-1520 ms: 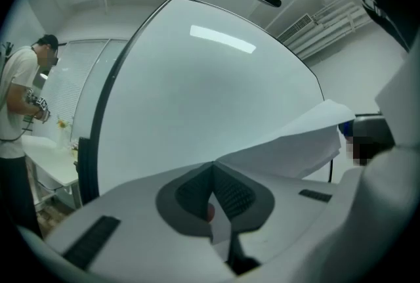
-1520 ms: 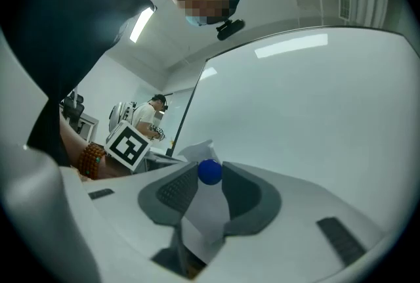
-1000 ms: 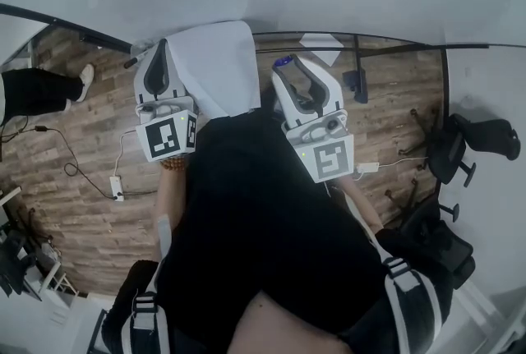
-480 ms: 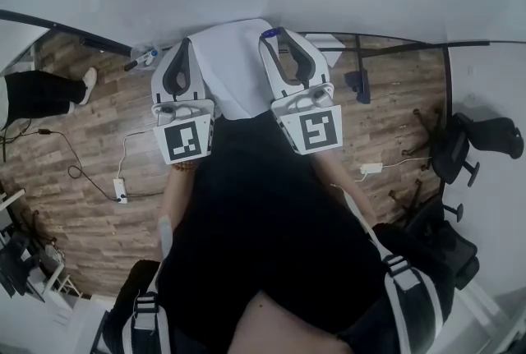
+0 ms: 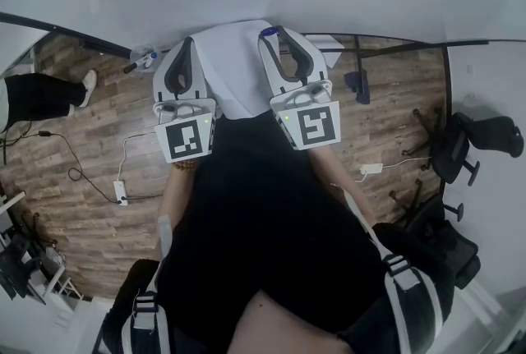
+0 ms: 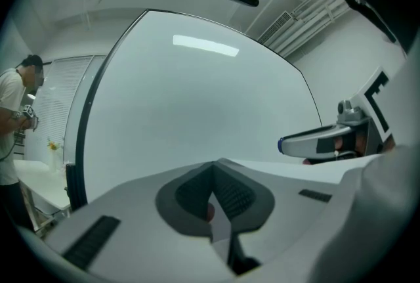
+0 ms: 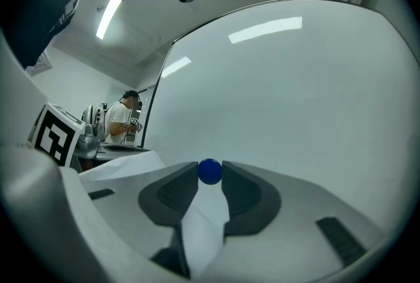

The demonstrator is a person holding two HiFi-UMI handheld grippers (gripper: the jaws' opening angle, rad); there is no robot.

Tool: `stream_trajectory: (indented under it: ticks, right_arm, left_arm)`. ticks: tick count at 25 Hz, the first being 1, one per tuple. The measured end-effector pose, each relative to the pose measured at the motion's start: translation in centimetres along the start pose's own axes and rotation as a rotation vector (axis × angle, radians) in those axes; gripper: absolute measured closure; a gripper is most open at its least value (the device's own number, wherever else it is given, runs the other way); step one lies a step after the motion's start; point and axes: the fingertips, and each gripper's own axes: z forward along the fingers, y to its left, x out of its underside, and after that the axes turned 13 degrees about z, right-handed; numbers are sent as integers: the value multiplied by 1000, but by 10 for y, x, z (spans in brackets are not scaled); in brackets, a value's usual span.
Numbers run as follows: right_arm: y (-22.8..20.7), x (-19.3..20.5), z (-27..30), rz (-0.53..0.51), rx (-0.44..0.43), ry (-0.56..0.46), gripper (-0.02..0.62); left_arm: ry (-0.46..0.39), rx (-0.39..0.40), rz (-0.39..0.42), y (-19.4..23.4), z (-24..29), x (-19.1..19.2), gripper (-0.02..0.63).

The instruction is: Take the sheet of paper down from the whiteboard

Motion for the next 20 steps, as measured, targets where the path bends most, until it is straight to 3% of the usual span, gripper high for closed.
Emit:
stream_trajectory:
  ticks: [10,20]
  right_arm:
    - [1,0,1,7,-12,14,485]
    - [-1,-4,-5,10,-8,18,485]
  left_arm:
    - [-19,8,29,-1,3,-1,600]
    - [-34,20,-2,-9,12,-14,600]
